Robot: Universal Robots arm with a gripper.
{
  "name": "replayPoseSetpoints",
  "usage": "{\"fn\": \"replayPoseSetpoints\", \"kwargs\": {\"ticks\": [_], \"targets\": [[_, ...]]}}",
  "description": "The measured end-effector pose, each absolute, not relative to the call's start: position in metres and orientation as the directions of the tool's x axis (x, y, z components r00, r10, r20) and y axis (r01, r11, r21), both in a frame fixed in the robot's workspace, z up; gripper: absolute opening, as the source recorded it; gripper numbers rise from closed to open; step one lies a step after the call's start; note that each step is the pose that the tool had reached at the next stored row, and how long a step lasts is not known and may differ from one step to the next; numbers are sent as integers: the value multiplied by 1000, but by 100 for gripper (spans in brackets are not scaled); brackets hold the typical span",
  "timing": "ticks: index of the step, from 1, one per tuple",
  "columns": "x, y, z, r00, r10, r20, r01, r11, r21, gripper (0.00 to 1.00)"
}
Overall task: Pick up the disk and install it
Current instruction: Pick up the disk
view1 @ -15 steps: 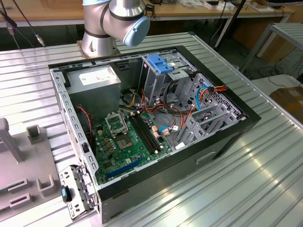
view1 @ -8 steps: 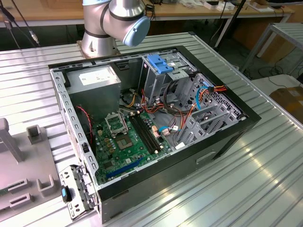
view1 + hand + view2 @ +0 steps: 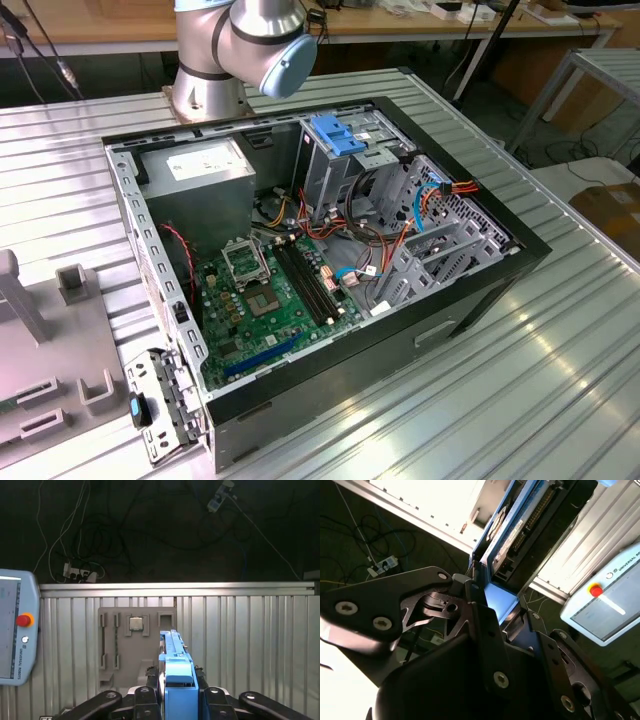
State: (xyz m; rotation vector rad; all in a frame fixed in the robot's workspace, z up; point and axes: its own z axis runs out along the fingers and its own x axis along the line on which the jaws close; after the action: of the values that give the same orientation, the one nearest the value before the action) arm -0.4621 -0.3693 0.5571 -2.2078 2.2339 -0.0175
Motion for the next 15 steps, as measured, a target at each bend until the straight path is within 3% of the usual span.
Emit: {"fn": "replayPoseSetpoints", "kwargs": {"ticks": [15], "targets": [[-454, -370, 568, -12, -1000, 7, -1000, 12, -9, 37]]}}
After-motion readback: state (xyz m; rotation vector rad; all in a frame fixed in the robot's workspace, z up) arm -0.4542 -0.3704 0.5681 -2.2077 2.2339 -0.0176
